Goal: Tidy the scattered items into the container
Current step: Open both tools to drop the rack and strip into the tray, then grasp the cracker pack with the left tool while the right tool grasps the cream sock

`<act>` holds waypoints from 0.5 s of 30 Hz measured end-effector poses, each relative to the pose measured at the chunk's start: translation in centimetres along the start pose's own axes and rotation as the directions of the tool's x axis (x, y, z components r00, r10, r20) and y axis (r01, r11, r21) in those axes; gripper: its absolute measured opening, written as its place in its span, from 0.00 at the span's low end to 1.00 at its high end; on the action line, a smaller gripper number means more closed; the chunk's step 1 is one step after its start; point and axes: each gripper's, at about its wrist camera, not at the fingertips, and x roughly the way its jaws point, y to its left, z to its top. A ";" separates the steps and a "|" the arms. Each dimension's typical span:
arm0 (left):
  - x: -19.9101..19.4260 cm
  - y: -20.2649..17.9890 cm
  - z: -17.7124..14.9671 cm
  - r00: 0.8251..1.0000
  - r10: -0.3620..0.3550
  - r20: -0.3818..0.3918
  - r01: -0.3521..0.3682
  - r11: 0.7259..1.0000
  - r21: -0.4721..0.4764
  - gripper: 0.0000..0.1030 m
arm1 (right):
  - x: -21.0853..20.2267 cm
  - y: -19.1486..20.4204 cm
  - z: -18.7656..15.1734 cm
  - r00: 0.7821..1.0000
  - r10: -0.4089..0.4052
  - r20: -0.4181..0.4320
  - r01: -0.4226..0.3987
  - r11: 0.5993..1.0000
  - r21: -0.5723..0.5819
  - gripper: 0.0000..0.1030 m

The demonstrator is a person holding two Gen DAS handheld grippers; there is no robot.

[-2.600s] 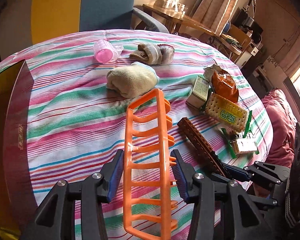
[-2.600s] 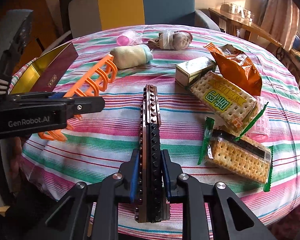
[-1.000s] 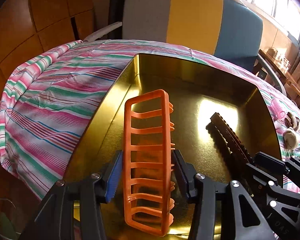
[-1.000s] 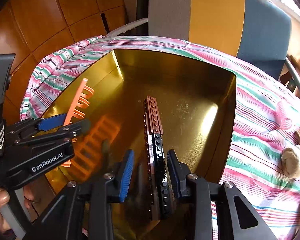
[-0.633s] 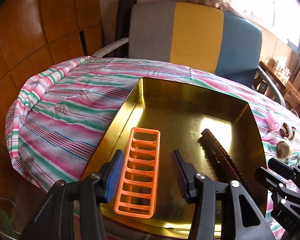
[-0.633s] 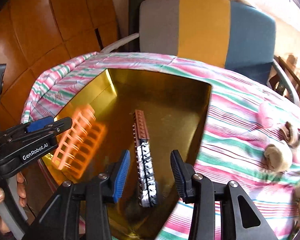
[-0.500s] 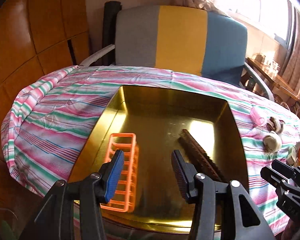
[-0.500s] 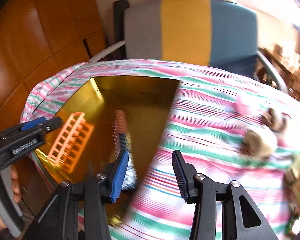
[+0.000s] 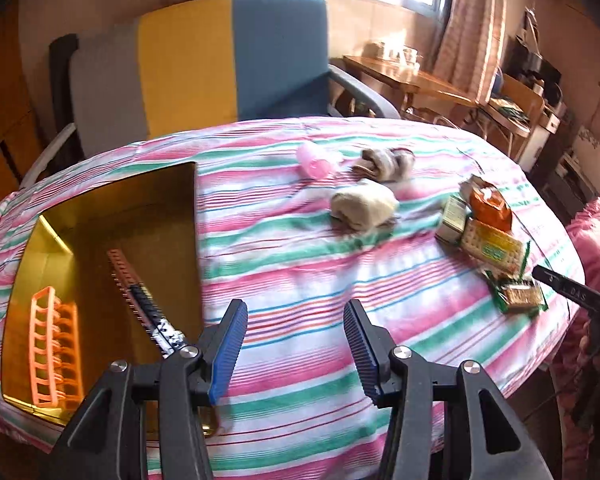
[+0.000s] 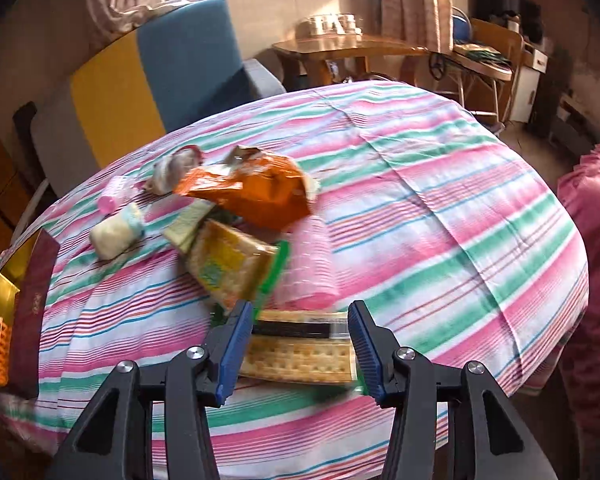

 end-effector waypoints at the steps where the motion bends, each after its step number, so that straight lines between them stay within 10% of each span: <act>1: 0.4 -1.0 -0.2 1.000 -0.014 -0.012 0.015 1.000 0.023 0.50 | 0.4 -0.8 0.0 1.000 -0.001 -0.005 0.002 1.000 0.018 0.49; 9: 2.1 -3.6 -1.4 0.994 -0.063 -0.087 0.071 0.994 0.087 0.50 | 2.4 -1.3 -0.8 0.988 0.138 -0.072 -0.133 0.988 0.073 0.52; 15: 2.3 -1.9 -1.5 0.994 -0.057 -0.089 0.060 0.998 0.035 0.50 | 2.1 4.7 -3.4 0.930 0.334 -0.152 -0.335 0.942 0.024 0.52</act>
